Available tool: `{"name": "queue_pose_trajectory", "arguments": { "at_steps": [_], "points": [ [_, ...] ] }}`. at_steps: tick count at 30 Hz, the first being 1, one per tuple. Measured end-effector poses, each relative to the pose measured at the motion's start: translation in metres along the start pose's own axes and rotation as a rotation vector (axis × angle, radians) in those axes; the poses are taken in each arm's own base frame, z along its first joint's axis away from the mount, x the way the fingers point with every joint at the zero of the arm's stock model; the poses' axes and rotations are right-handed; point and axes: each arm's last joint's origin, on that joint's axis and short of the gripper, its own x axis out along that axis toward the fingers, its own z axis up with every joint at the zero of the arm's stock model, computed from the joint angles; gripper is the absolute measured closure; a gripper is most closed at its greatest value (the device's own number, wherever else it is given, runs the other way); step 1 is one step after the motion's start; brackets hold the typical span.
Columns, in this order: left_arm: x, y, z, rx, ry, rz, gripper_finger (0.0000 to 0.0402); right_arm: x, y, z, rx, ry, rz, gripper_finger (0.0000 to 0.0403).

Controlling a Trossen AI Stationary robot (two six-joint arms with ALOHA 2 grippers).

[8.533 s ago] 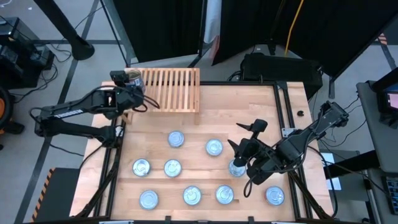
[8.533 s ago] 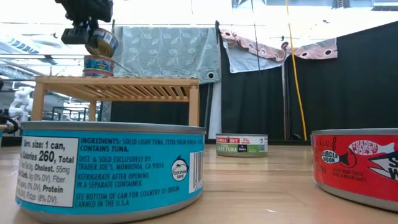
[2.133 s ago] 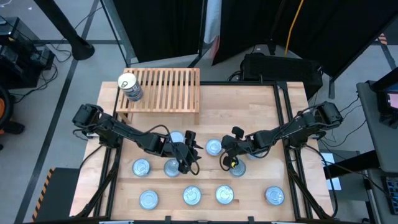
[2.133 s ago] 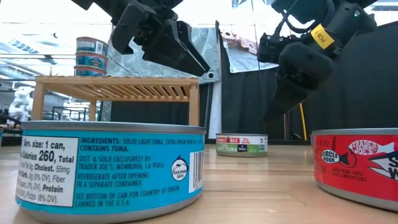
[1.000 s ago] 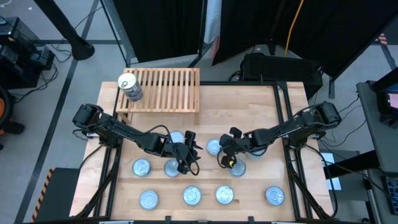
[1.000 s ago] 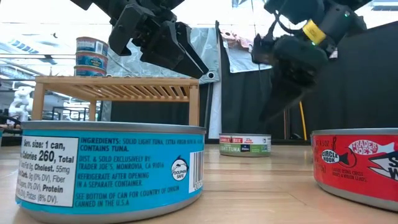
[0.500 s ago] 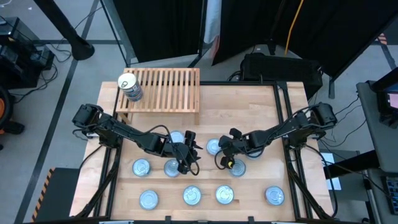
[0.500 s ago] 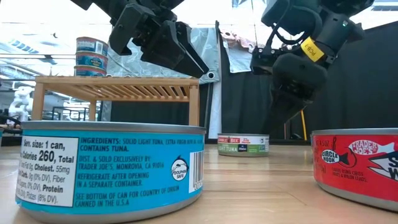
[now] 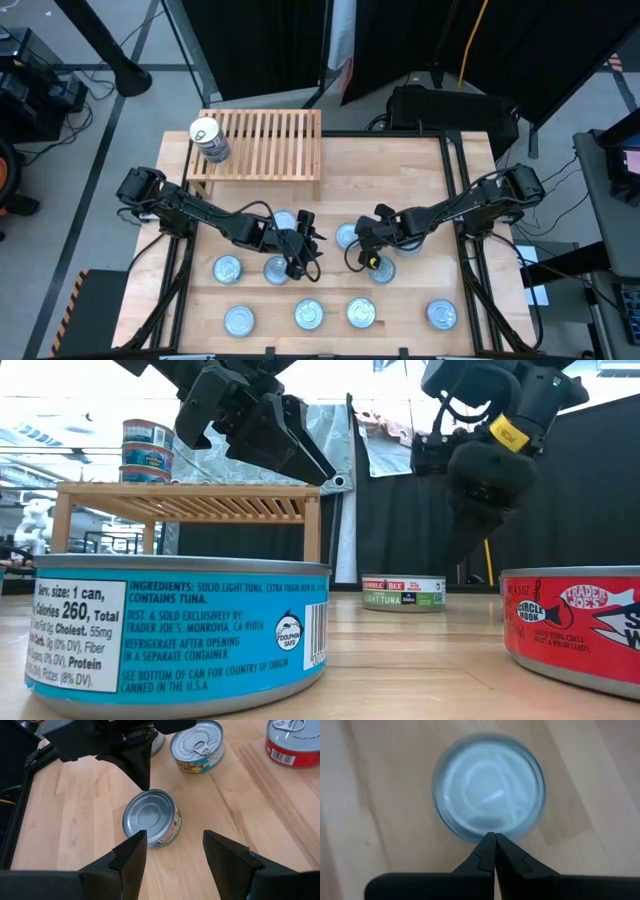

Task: Stack canned seafood by type on shelf
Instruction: Put the center green can on the shelf

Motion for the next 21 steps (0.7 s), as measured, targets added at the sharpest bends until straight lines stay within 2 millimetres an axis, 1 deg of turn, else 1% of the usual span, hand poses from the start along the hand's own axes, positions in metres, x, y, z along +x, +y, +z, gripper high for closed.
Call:
{"name": "queue_pose_trajectory", "arguments": {
  "at_steps": [11,17,21],
  "points": [
    [0.000,0.000,0.000,-0.001,-0.003,0.001,0.0201,0.000,0.000,0.000,0.014,-0.004,0.000,0.0403],
    [0.000,0.000,0.000,-0.002,-0.004,0.001,0.0201,0.011,0.002,-0.001,0.007,0.011,-0.020,0.0403],
    [0.000,0.000,0.000,-0.002,-0.004,0.001,0.0201,0.015,0.003,-0.002,0.002,0.028,-0.022,0.0403]
  ]
}}
